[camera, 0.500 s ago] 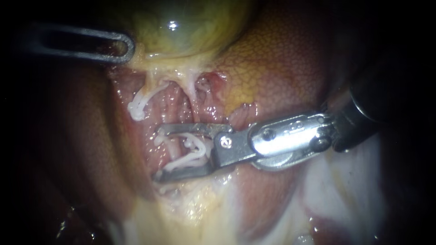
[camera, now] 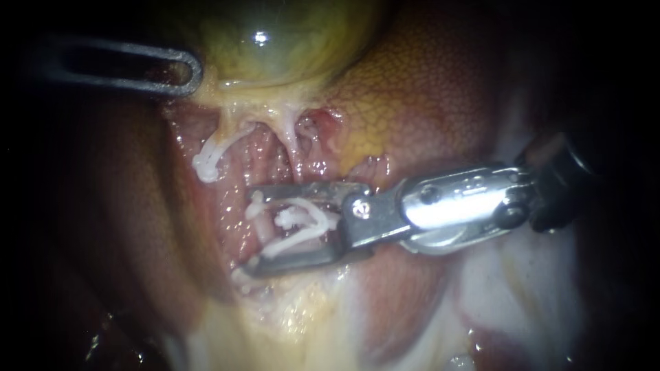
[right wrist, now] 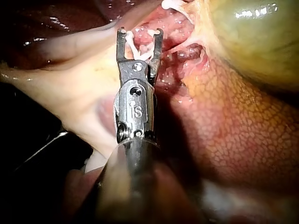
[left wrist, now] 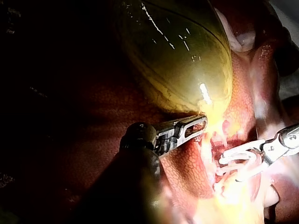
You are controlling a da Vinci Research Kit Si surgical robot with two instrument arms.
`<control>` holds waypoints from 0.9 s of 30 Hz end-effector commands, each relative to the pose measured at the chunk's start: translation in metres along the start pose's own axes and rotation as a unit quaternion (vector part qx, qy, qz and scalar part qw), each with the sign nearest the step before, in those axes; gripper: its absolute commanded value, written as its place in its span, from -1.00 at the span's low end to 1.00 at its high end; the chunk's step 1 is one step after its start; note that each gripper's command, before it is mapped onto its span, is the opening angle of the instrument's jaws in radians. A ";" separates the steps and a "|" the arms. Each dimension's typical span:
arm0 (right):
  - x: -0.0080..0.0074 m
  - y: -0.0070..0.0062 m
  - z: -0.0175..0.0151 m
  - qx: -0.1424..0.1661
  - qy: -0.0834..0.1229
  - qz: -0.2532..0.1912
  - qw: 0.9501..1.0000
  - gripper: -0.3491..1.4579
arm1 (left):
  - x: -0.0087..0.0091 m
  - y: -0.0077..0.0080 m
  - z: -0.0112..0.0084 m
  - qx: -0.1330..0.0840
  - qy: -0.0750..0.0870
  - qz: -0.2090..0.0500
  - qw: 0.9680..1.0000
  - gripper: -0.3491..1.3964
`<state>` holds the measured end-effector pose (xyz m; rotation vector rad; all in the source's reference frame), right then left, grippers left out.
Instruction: Clipping third clip right tube
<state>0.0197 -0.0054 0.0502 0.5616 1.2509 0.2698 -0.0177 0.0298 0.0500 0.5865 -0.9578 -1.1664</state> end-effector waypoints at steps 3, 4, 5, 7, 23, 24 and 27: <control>0.0005 0.0002 -0.0016 -0.005 0.005 0.006 1.000 -0.11 | 0.0000 0.0000 0.0000 0.000 0.000 0.000 1.000 -1.00; 0.0006 0.0003 -0.0022 -0.008 0.006 0.010 1.000 -0.11 | 0.0000 0.0000 0.0000 0.000 0.000 0.000 1.000 -1.00; 0.0006 0.0004 -0.0026 -0.008 0.007 0.010 1.000 -0.11 | 0.0000 0.0000 0.0000 0.000 0.000 0.000 1.000 -1.00; 0.0007 0.0006 -0.0033 -0.010 0.010 0.017 1.000 -0.11 | 0.0000 0.0000 0.0000 0.000 0.000 0.000 1.000 -1.00; -0.0020 0.0050 -0.0049 -0.023 0.023 0.049 0.998 -0.11 | 0.0000 0.0000 0.0000 0.000 0.000 0.000 1.000 -1.00; -0.0021 0.0052 -0.0049 -0.023 0.025 0.049 0.998 -0.11 | 0.0000 0.0000 0.0000 0.000 0.000 0.000 1.000 -1.00; -0.0027 0.0064 -0.0044 -0.025 0.028 0.060 0.998 -0.11 | 0.0000 0.0000 0.0000 0.000 0.000 0.000 1.000 -1.00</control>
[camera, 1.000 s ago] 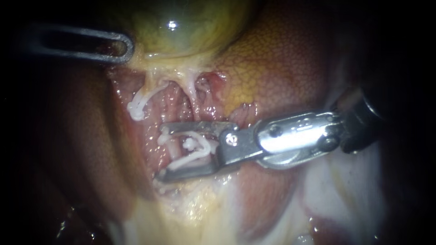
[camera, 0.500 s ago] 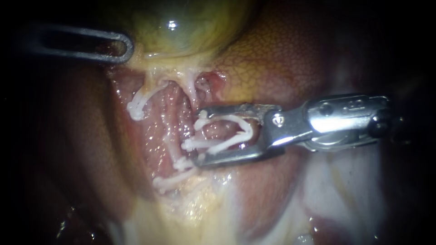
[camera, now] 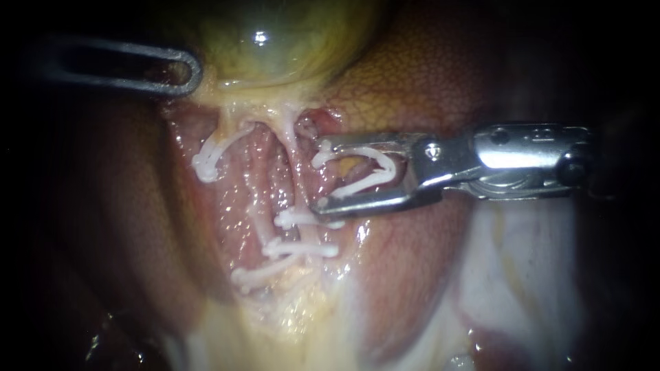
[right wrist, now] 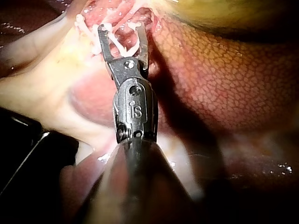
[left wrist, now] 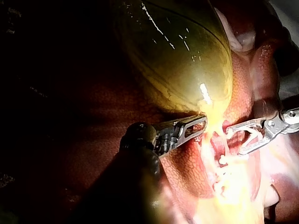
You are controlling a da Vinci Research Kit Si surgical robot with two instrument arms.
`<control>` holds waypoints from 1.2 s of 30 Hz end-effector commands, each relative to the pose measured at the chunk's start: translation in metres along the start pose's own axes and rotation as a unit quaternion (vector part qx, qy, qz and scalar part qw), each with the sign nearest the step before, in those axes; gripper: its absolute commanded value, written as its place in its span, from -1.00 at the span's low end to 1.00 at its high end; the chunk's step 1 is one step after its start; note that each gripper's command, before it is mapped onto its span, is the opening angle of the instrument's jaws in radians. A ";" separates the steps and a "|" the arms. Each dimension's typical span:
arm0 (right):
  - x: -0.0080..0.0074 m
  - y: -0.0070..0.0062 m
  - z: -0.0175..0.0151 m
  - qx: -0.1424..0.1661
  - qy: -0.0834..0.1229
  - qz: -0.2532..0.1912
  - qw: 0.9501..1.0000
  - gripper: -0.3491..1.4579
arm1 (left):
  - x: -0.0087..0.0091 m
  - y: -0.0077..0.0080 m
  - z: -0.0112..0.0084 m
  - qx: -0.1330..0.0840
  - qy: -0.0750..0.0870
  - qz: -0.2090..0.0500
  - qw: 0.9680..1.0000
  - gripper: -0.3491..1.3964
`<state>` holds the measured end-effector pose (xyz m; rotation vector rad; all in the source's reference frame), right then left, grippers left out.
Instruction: Clipping third clip right tube
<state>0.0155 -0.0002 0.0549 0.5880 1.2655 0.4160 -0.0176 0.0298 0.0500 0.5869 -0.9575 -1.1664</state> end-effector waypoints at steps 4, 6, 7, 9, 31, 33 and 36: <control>-0.0005 0.0011 0.0007 0.001 0.009 0.015 1.000 -0.11 | 0.0001 0.0000 0.0001 0.000 0.000 0.000 1.000 -1.00; -0.0007 0.0015 0.0011 0.007 0.016 0.023 1.000 -0.11 | 0.0001 0.0000 0.0001 0.000 0.000 0.000 1.000 -1.00; -0.0007 0.0016 0.0013 0.008 0.017 0.026 0.999 -0.11 | 0.0001 0.0000 0.0001 0.000 0.000 0.000 1.000 -1.00; -0.0008 0.0018 0.0018 0.016 0.025 0.030 0.999 -0.11 | 0.0001 0.0001 0.0001 0.000 0.000 0.000 1.000 -1.00; 0.0007 0.0026 0.0045 0.101 0.139 0.053 0.984 -0.17 | 0.0002 0.0002 0.0003 -0.001 -0.001 0.001 1.000 -1.00; 0.0011 0.0026 0.0044 0.102 0.144 0.054 0.983 -0.19 | 0.0002 0.0002 0.0003 -0.001 -0.001 0.001 1.000 -1.00; 0.0017 0.0026 0.0042 0.102 0.145 0.056 0.983 -0.22 | 0.0002 0.0002 0.0003 0.000 -0.001 0.001 1.000 -1.00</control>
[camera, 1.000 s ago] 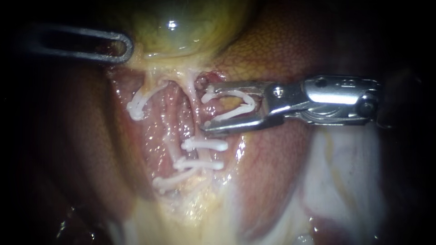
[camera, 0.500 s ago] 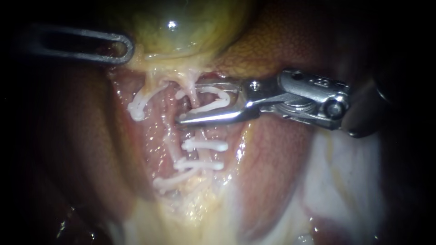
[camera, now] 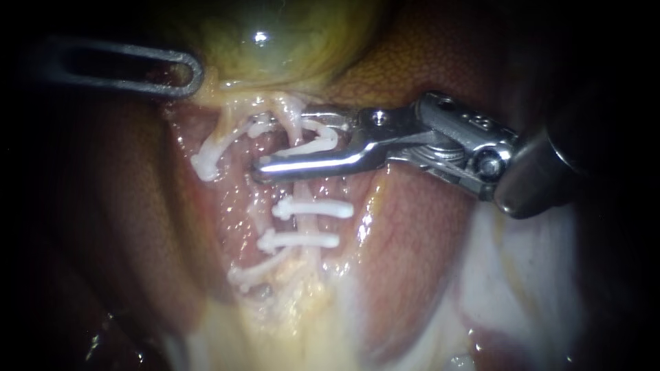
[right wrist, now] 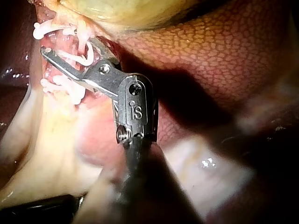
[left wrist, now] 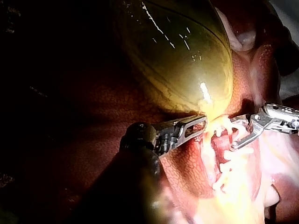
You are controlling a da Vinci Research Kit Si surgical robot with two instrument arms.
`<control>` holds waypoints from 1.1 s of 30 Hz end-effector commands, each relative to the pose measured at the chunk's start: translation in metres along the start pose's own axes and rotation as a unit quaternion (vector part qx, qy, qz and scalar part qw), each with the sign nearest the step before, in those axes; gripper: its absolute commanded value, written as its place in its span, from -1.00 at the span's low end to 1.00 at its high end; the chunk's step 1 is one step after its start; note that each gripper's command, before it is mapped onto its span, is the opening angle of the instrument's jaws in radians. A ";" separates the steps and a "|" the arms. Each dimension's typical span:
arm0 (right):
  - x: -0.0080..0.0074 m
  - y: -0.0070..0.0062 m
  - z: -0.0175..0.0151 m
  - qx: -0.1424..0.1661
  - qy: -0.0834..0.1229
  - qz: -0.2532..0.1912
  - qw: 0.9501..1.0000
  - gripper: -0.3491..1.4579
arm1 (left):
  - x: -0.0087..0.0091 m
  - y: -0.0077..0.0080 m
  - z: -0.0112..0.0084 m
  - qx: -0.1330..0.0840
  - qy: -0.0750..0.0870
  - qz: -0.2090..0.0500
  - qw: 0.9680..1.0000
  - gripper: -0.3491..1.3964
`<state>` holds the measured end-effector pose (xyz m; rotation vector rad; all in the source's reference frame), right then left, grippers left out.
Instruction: Clipping third clip right tube
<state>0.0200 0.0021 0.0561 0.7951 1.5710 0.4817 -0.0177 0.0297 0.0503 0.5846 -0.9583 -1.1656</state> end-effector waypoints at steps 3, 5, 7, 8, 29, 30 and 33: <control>0.0006 -0.0001 0.0000 -0.002 0.000 0.002 1.000 -0.29 | 0.0000 0.0000 0.0000 0.000 0.000 0.000 1.000 -1.00; 0.0009 0.0000 -0.0001 -0.002 0.001 0.003 1.000 -0.35 | 0.0000 0.0000 0.0000 0.000 0.000 0.000 1.000 -1.00; 0.0011 0.0000 -0.0002 -0.001 0.001 0.004 1.000 -0.44 | 0.0000 0.0000 0.0000 0.000 0.000 0.000 1.000 -1.00; 0.0011 0.0000 -0.0003 -0.001 0.001 0.010 1.000 -0.50 | 0.0000 0.0000 0.0000 0.000 0.000 0.000 1.000 -1.00; 0.0009 0.0000 -0.0005 -0.013 0.004 0.042 0.999 -1.00 | 0.0000 0.0000 0.0000 0.000 0.000 0.000 1.000 -1.00; 0.0009 0.0001 -0.0005 -0.013 0.004 0.042 0.999 -1.00 | 0.0000 0.0000 0.0000 0.000 0.000 0.000 1.000 -1.00; 0.0008 0.0001 -0.0006 -0.013 0.004 0.041 0.999 -1.00 | 0.0000 0.0000 0.0000 0.000 0.000 0.000 1.000 -1.00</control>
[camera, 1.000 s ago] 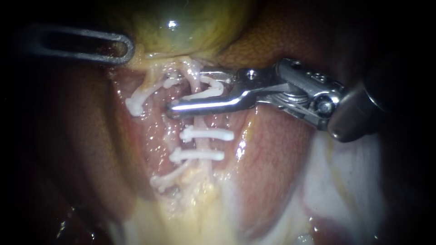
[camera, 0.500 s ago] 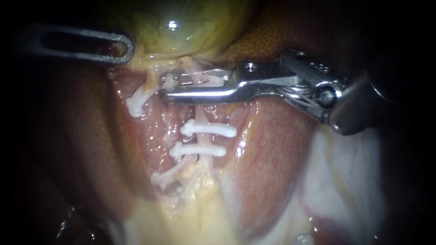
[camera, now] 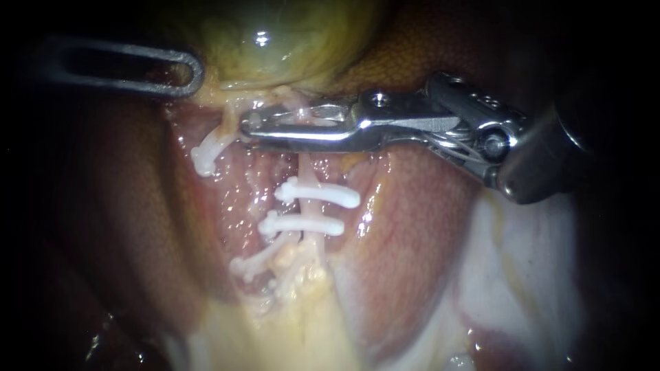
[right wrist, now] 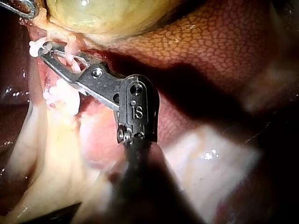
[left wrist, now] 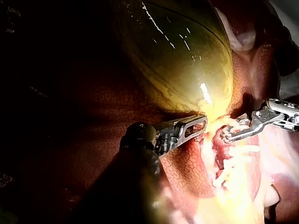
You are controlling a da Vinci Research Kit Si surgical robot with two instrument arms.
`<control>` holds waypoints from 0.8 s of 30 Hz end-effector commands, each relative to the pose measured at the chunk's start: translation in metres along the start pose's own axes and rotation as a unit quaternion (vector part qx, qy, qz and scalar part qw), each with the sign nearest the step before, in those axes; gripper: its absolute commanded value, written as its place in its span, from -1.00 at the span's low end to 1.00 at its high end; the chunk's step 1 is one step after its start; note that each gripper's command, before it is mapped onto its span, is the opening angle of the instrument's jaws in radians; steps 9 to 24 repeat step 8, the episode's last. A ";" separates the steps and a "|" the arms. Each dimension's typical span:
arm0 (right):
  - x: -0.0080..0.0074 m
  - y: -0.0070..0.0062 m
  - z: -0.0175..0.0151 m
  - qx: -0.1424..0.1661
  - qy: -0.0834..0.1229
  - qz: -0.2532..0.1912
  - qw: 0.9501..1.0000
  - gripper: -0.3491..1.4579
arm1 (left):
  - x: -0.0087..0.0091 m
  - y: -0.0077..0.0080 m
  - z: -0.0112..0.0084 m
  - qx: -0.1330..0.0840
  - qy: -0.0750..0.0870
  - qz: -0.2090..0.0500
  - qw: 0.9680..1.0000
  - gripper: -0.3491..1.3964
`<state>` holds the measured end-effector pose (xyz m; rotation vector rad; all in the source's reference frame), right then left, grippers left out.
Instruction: Clipping third clip right tube
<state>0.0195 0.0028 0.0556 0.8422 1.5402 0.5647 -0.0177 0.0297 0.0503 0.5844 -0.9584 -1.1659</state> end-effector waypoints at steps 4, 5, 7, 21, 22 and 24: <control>-0.0001 0.0001 -0.0001 0.000 0.000 0.000 1.000 -1.00 | 0.0000 0.0000 0.0000 0.000 0.000 0.000 1.000 -1.00; -0.0001 0.0001 -0.0001 0.000 0.000 0.000 1.000 -1.00 | 0.0000 0.0000 0.0000 0.000 0.000 0.000 1.000 -1.00; -0.0001 0.0002 -0.0002 0.000 0.000 -0.001 1.000 -1.00 | 0.0000 0.0000 0.0000 0.000 0.000 0.000 1.000 -1.00; -0.0002 0.0002 -0.0002 0.000 0.000 -0.001 1.000 -1.00 | 0.0000 0.0000 0.0000 0.000 0.000 0.000 1.000 -1.00; -0.0002 0.0002 -0.0002 0.000 0.000 -0.001 1.000 -1.00 | 0.0000 0.0000 0.0000 0.000 0.000 0.000 1.000 -1.00; -0.0002 0.0002 -0.0002 0.000 0.000 -0.001 1.000 -1.00 | 0.0000 0.0000 0.0000 0.000 0.000 0.000 1.000 -1.00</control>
